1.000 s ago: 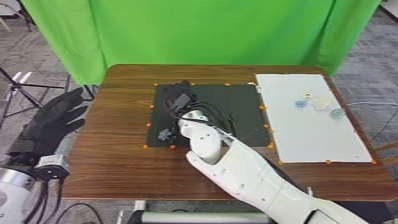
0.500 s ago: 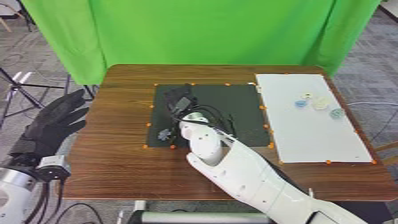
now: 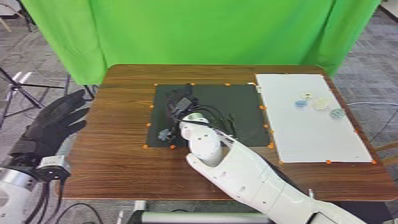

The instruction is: Arrange flowers

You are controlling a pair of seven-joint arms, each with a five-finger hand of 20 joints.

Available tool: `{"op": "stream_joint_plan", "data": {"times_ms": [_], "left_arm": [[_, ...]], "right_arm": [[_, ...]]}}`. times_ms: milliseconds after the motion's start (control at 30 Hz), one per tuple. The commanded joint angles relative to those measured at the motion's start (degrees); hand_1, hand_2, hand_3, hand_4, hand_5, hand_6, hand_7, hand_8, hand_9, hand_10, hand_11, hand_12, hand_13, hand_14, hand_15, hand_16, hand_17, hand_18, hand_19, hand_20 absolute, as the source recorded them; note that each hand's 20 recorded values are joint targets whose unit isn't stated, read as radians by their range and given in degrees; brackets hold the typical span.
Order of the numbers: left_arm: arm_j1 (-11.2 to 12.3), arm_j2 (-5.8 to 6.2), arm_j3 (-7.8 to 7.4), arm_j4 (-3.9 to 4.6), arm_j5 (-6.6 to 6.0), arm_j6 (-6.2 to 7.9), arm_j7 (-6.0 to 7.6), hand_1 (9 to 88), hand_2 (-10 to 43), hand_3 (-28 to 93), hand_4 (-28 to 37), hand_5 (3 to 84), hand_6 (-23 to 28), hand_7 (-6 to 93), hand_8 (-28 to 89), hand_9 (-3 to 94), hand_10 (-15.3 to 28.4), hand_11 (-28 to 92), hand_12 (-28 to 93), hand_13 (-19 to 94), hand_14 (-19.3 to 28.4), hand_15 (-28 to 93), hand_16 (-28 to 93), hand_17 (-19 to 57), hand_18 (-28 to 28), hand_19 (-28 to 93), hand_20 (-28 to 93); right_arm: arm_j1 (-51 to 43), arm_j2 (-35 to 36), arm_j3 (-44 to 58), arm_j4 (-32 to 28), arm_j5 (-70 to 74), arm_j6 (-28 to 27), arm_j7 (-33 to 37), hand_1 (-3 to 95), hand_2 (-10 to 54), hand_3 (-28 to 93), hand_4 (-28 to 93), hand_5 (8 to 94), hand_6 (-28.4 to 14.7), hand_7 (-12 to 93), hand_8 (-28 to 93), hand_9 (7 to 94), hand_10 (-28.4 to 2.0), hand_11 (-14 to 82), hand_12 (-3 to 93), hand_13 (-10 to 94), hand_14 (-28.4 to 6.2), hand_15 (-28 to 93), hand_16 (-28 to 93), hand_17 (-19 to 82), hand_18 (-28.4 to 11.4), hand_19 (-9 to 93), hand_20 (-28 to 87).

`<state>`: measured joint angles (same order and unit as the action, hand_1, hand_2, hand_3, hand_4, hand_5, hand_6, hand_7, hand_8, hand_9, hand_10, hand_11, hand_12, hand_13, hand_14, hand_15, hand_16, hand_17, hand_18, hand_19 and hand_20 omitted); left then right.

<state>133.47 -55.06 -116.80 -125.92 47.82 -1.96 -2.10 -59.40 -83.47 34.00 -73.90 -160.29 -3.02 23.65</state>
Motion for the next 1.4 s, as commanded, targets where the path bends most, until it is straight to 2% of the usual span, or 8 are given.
{"op": "stream_joint_plan", "data": {"times_ms": [33,233,533,800,900,1100,1300,1400], "left_arm": [[0.71,-0.38,-0.35,-0.15,0.03,-0.33,-0.39,24.0,-1.9,70,-27.2,19.8,0.5,21.1,-11,18.4,8.9,8,20,12,12.0,16,6,-13.1,18.2,34,9],[0.88,-0.52,-0.51,-0.17,0.03,-0.35,-0.37,23.9,-1.9,70,-27.2,19.8,0.6,20.9,-11,18.4,8.8,8,20,12,12.1,16,6,-13.1,18.2,34,9],[1.40,-1.02,-0.59,-0.31,0.18,-0.13,-0.04,24.0,-1.8,70,-27.2,19.8,0.5,21.0,-11,18.4,8.9,8,20,12,12.0,16,7,-13.0,18.1,34,9],[3.95,-3.67,-1.70,-1.30,0.48,0.43,1.31,24.1,-1.8,70,-27.3,19.8,0.6,21.0,-11,18.4,8.8,8,20,12,12.1,16,7,-13.1,18.2,34,9],[4.99,-4.62,-2.21,-1.66,0.53,0.66,1.64,24.1,-1.7,70,-27.2,19.8,0.6,21.0,-11,18.4,8.8,8,20,12,12.0,16,6,-13.0,18.1,34,9],[6.44,-5.85,-3.19,-2.28,0.57,0.84,1.91,24.0,-1.8,70,-27.2,19.8,0.6,21.1,-11,18.4,8.8,9,20,12,12.0,16,7,-13.1,18.2,34,9],[7.81,-6.85,-3.89,-2.85,0.53,0.99,1.82,24.1,-1.7,70,-27.1,19.8,0.6,21.2,-11,18.4,8.8,8,20,12,12.0,16,7,-13.1,18.1,34,9],[8.30,-7.10,-4.13,-2.93,0.57,1.16,2.03,24.1,-1.8,70,-27.1,19.8,0.6,21.1,-11,18.4,8.8,8,20,12,12.0,16,7,-13.1,18.2,34,9]], "right_arm": [[0.26,0.30,-0.09,-2.47,-0.60,-0.17,0.03,35.2,-9.5,84,-28,60.3,2.2,34,-7,68.6,-9.4,27.1,24.6,66,-4.8,62,29,22,-20.6,77,56],[0.04,0.53,-0.11,-3.95,-0.22,-3.06,0.26,33.7,-9.5,86,-28,59.1,2.7,34,-16,66.5,-9.9,26.6,24.3,65,-5.1,63,29,21,-20.8,76,57],[-0.24,0.89,0.95,-5.47,0.85,-3.61,0.07,32.2,-9.5,86,-28,56.6,1.7,34,-17,63.9,-10.3,26.6,24.8,63,-5.7,64,29,20,-21.0,76,57],[-0.51,5.27,6.50,-16.27,4.92,-5.20,-0.24,28.8,-9.5,86,-28,50.1,-1.7,31,-15,56.4,-12.2,26.8,24.8,59,-7.3,65,28,18,-21.9,76,57],[-1.86,9.10,11.29,-19.93,7.55,-4.98,-0.05,28.1,-9.2,86,-27,46.8,-2.9,30,-14,50.8,-14.1,27.7,25.3,52,-9.5,66,26,16,-21.7,75,57],[-5.13,19.46,18.62,-20.58,10.19,-2.35,5.87,27.3,-9.0,87,-27,39.0,-4.7,27,-12,40.9,-16.0,24.7,25.4,41,-11.7,54,19,10,-21.0,67,50],[-10.67,28.20,25.00,-17.89,11.09,-4.25,12.66,26.7,-9.4,87,-27,32.9,-6.6,25,-10,32.5,-17.7,20.4,25.7,32,-14.2,39,17,7,-20.9,63,44],[-14.19,30.34,29.06,-17.64,12.12,-4.45,16.61,26.4,-9.5,87,-27,29.0,-8.8,22,-9,27.4,-19.1,14.7,26.0,26,-17.8,25,20,4,-21.9,57,35]]}}
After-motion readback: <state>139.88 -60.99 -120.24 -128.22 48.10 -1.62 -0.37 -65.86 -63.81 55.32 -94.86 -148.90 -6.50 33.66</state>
